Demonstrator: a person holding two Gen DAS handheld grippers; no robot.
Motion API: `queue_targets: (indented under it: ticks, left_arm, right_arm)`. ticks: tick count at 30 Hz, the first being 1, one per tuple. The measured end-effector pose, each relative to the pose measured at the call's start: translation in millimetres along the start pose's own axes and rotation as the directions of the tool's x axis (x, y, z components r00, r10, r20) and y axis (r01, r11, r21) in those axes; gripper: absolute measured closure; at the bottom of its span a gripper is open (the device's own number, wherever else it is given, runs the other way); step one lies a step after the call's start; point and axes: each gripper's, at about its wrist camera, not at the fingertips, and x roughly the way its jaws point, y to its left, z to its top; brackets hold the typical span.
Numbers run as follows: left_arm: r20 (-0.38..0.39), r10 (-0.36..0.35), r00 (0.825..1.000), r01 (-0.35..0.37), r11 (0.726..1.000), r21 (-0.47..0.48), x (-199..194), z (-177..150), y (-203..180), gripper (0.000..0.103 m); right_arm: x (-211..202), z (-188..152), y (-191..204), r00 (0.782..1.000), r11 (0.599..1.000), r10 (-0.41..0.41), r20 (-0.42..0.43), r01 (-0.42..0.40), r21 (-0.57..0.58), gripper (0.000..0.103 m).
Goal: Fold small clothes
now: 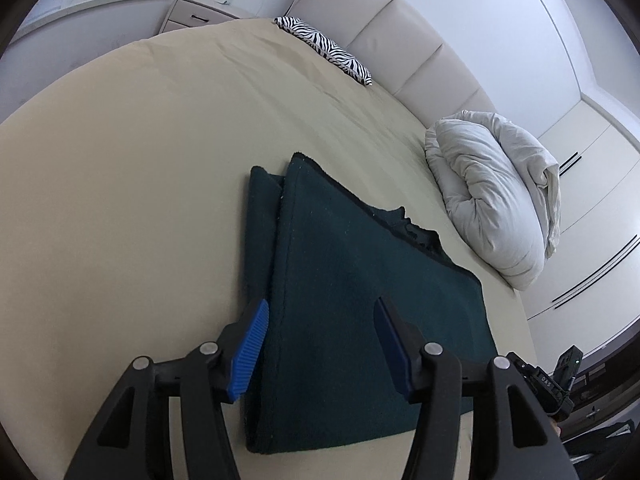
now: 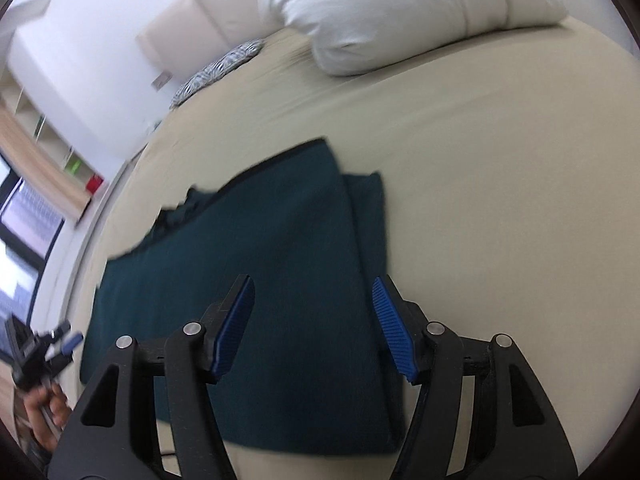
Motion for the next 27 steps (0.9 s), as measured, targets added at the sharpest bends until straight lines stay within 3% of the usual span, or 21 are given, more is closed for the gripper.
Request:
queue_targets:
  ticks: [3,8,12,15,20,27]
  left_arm:
    - [-0.007,0.031,1.0,-0.031,0.999,0.03,0,-11,0,0.046]
    - [-0.01,0.074,0.997,-0.073,0.993,0.091,0,-27,-2,0.051]
    - [-0.013,0.091,0.996,-0.089,0.99,0.106,1,-34,-1,0.071]
    - [-0.007,0.098,0.995,-0.097,0.991,0.09,-1,-34,5,0.079]
    - [0.018,0.132,0.991,-0.134,0.983,0.125,-7,-39,0,0.08]
    - [0.027,0.134,0.991,-0.137,0.981,0.137,-9,-44,0,0.08]
  right_arm:
    - [-11,-21,6,1.0,0.999,-0.008,0.003,0.009,-0.038,0.052]
    - [-22,-34,3,1.0,0.999,-0.009,0.006,0.009,-0.037,0.053]
    - [-31,-46,-2,1.0,0.999,-0.019,0.002,0.019,-0.032,0.056]
    - [-32,-45,-2,0.999,0.998,-0.032,0.007,0.033,-0.047,0.063]
    - [-41,-49,0,0.999,0.998,-0.04,0.036,0.042,-0.055,0.069]
    - [-33,-59,0,0.997,0.994,-0.076,-0.01,0.075,-0.077,0.074]
